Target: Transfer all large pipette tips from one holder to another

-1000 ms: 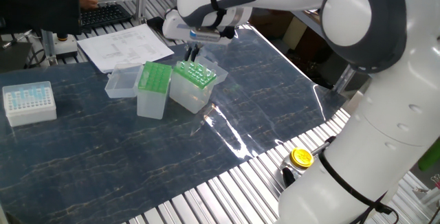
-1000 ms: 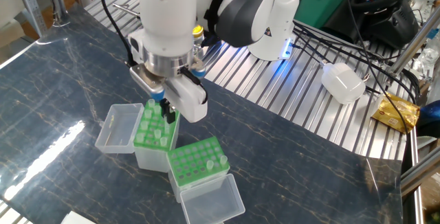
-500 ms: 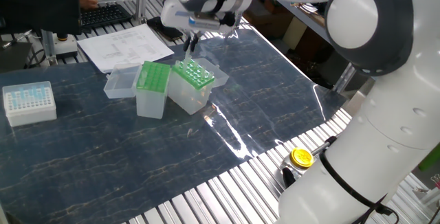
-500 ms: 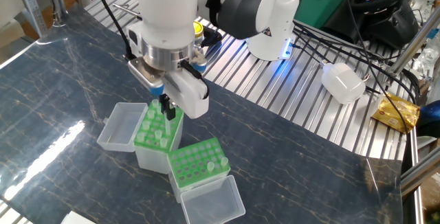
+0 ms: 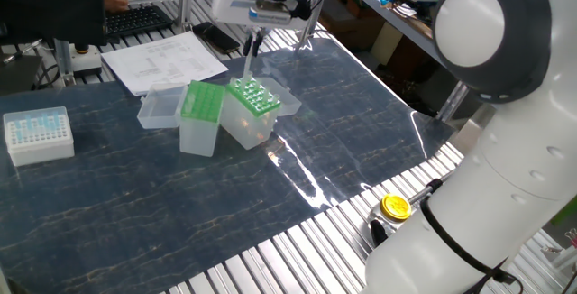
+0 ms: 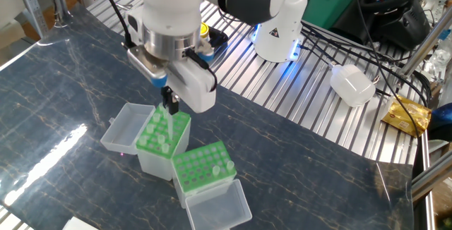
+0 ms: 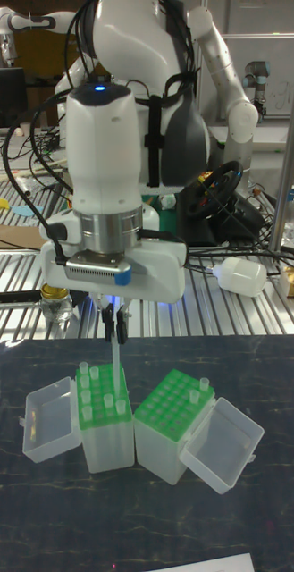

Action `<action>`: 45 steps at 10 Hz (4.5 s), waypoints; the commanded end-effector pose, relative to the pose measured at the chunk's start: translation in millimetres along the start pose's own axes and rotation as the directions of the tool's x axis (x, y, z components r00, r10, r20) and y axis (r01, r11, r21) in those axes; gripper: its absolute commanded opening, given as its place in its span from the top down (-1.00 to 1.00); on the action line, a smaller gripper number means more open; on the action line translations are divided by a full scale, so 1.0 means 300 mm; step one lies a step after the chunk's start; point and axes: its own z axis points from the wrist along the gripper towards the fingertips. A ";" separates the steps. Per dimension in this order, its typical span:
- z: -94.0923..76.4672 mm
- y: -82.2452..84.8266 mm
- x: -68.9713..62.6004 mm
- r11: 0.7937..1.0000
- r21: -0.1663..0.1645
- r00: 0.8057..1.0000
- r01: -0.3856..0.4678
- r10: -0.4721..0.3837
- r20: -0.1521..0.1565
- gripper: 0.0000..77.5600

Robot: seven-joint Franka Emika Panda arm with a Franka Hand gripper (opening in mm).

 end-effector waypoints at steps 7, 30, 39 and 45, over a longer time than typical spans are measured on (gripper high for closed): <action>-0.154 0.018 0.027 0.998 0.035 0.999 -0.044 0.044 0.007 0.94; -0.158 0.300 0.015 0.941 0.000 0.941 -0.337 0.337 -0.020 0.94; -0.115 0.347 -0.008 0.923 -0.018 0.923 -0.384 0.384 -0.016 0.94; -0.088 0.363 -0.021 0.920 -0.032 0.920 -0.391 0.391 -0.016 0.94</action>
